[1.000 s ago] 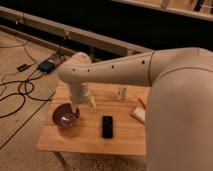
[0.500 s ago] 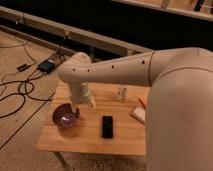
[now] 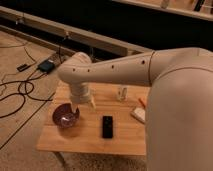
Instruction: Push the eraser across the table
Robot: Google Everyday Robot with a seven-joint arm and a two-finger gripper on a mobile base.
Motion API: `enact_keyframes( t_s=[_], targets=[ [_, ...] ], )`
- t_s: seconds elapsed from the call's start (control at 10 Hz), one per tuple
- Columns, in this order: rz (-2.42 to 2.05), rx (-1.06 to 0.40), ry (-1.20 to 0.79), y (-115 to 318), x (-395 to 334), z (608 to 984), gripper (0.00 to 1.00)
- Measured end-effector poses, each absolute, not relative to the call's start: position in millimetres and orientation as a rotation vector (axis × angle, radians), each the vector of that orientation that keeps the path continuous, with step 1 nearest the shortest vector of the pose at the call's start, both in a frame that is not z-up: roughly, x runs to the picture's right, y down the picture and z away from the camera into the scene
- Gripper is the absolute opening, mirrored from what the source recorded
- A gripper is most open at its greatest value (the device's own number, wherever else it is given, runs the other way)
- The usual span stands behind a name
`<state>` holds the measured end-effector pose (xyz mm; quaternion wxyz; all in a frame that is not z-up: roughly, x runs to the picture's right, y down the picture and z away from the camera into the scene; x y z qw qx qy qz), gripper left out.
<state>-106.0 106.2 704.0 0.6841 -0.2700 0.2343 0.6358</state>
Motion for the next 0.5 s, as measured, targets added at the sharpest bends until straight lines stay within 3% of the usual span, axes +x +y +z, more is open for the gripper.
enact_keyframes(
  t_s=[0.5],
  targets=[
    [1.367,-0.664,0.484,137,-81,703,0.65]
  ],
)
